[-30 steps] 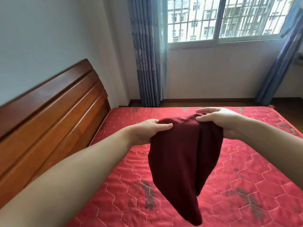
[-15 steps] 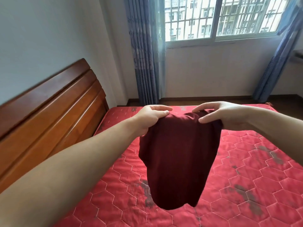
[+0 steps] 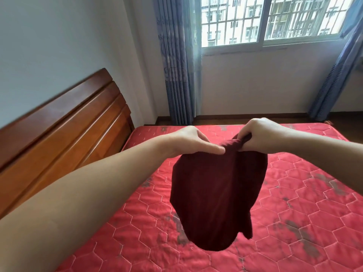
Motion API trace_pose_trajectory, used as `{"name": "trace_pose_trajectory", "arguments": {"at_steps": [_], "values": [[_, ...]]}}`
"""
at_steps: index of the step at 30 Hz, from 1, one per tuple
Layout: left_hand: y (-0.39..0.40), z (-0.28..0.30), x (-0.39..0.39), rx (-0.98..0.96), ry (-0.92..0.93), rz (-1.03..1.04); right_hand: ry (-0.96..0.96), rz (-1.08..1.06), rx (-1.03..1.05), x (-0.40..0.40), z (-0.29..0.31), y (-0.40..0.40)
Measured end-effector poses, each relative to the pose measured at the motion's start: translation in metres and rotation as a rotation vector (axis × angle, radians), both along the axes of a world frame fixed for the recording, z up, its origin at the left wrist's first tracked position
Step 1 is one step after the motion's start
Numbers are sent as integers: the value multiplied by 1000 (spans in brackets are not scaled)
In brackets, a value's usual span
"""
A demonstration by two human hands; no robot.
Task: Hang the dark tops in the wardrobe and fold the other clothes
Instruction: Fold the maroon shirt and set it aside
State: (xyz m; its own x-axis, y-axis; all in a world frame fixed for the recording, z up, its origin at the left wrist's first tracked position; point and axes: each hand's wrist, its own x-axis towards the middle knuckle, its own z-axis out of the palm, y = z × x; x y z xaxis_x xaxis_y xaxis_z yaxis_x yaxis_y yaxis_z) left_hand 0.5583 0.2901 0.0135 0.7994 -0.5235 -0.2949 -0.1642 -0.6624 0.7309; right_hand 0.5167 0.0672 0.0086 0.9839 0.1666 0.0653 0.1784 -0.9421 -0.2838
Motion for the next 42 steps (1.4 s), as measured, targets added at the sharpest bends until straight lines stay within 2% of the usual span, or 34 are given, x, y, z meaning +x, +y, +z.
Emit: {"name": "trace_pose_trajectory", "arguments": {"at_steps": [3, 6, 8, 13, 16, 20, 25, 30, 36, 42], "values": [[-6, 4, -6, 148, -94, -103, -40, 48, -48, 3, 7, -6], [-9, 6, -6, 328, -359, -198, -81, 147, -216, 1, 15, -12], [-7, 6, -1, 353, -438, -185, -33, 182, -271, 0, 22, -17], [4, 10, 11, 288, -436, -213, 90, 212, -138, -5, 29, -20], [13, 16, 12, 213, -328, -252, 199, 181, -157, -6, 28, -18], [22, 16, 14, 174, -338, -224, 250, 167, -166, -4, 26, -17], [27, 17, 16, 192, -333, -214, 264, 149, -153, 1, 24, -17], [31, 21, 15, 286, -325, -284, 367, 215, -85, -3, 30, -15], [18, 18, 15, 271, -480, -331, 53, 342, -206, -1, 24, -2], [12, 21, 14, 27, -472, -322, -327, 254, -179, -5, 16, -4]]}}
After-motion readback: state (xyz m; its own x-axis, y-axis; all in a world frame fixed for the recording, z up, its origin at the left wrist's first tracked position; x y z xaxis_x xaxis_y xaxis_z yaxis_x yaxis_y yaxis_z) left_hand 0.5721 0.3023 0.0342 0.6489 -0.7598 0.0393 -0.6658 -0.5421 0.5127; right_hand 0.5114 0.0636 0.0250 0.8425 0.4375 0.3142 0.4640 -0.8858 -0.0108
